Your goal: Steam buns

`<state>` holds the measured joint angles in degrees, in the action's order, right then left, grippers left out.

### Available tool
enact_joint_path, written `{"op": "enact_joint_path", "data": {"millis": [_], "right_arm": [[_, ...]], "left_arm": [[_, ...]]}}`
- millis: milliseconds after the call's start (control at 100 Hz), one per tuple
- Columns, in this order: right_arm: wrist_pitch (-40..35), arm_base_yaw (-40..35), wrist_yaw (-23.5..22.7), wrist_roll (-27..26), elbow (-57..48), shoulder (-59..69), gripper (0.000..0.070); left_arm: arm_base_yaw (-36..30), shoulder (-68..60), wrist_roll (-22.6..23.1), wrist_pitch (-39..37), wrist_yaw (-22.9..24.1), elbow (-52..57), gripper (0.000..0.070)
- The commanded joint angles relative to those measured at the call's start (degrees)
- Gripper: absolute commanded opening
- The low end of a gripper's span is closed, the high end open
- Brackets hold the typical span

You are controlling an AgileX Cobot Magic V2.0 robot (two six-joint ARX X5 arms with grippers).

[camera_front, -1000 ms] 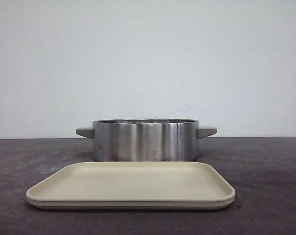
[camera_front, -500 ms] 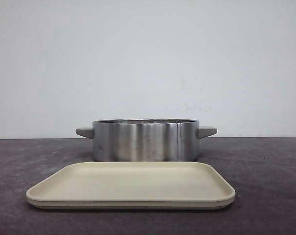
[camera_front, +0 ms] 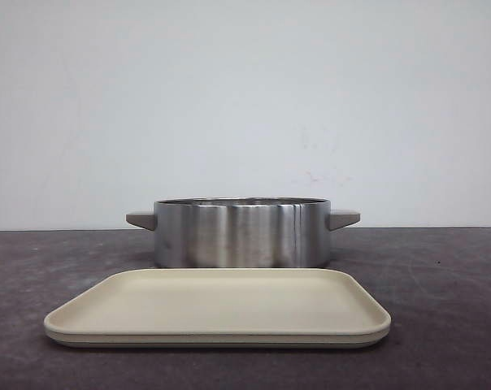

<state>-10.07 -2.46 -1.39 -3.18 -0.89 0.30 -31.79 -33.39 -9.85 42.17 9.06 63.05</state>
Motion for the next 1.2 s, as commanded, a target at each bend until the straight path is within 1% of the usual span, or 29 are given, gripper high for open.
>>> {"op": "enact_joint_path", "data": {"millis": [0, 140, 880, 910, 970, 1040, 1110, 1150, 1190], "right_arm": [[0.1, 0.0, -0.1, 0.6, 0.2, -0.1, 0.0012], [1.1, 0.0, -0.1, 0.6, 0.2, -0.1, 0.0012], [1.0, 0.0, -0.1, 0.6, 0.2, -0.1, 0.0012], [1.0, 0.0, -0.1, 0.6, 0.2, -0.1, 0.0012], [1.0, 0.0, -0.1, 0.6, 0.2, -0.1, 0.0012], [1.0, 0.0, -0.1, 0.6, 0.2, -0.1, 0.0012], [1.0, 0.0, -0.1, 0.6, 0.2, -0.1, 0.0012], [1.0, 0.0, -0.1, 0.6, 0.2, -0.1, 0.0012], [1.0, 0.0, -0.1, 0.6, 0.2, -0.1, 0.0012]], "left_arm": [[-0.3, -0.2, -0.1, -0.6, 0.1, 0.5, 0.0], [-0.3, -0.2, -0.1, -0.6, 0.1, 0.5, 0.0], [-0.3, -0.2, -0.1, -0.6, 0.2, 0.5, 0.0], [-0.3, -0.2, 0.5, -0.5, 0.2, 0.5, 0.0], [0.0, 0.2, 3.1, 1.0, 0.2, 0.5, 0.0], [0.6, 1.0, 4.3, 4.7, 0.2, 0.5, 0.0], [1.9, 2.0, 4.2, 7.3, 0.1, -0.2, 0.0], [2.9, 2.8, 4.3, 7.0, 0.1, -1.6, 0.0], [4.0, 4.0, 4.3, 4.8, -0.1, -4.0, 0.0]]}}
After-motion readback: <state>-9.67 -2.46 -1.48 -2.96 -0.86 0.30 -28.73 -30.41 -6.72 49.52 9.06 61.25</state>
